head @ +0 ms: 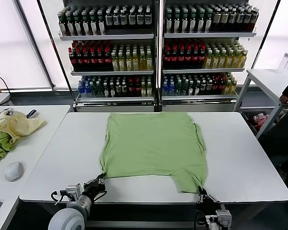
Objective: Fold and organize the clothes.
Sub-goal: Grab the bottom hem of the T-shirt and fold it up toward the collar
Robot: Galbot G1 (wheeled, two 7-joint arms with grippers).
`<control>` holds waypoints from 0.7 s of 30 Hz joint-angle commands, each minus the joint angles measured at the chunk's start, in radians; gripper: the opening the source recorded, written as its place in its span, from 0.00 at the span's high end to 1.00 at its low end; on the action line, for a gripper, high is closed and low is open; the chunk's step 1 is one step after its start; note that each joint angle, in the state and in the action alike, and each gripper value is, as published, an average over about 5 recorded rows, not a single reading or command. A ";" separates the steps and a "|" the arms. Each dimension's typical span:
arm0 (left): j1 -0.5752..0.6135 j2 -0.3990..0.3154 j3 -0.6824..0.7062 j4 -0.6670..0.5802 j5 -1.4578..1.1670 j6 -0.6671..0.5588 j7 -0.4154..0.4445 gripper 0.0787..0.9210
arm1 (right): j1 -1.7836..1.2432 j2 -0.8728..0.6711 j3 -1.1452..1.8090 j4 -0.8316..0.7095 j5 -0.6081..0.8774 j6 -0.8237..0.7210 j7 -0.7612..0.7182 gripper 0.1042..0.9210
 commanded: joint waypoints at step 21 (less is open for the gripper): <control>-0.421 0.085 0.122 0.272 -0.145 -0.093 0.017 0.97 | 0.541 -0.135 -0.128 -0.320 0.098 0.052 -0.005 0.97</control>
